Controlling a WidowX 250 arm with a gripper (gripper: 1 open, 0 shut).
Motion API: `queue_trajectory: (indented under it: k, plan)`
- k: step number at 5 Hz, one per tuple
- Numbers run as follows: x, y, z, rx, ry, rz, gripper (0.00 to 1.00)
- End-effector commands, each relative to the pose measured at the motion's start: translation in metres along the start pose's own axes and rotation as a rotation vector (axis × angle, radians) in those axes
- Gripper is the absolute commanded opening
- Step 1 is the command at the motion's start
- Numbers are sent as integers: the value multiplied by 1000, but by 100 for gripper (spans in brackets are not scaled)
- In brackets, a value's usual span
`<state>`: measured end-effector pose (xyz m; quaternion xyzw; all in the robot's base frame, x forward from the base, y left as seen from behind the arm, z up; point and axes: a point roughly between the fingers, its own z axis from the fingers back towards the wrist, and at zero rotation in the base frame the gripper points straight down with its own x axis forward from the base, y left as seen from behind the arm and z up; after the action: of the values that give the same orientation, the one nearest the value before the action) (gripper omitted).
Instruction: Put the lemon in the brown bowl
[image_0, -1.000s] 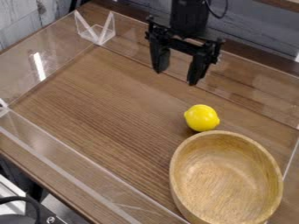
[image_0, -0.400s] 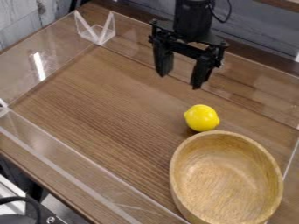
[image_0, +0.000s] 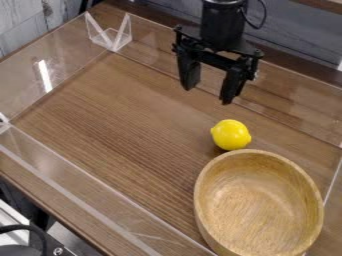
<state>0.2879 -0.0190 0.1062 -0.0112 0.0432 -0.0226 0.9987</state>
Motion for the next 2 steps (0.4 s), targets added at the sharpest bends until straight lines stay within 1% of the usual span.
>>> queue_trajectory:
  k: [1, 2]
  plan:
    - [2, -3, 17, -3, -68, -16, 100]
    - [3, -4, 14, -5, -69, -25, 100]
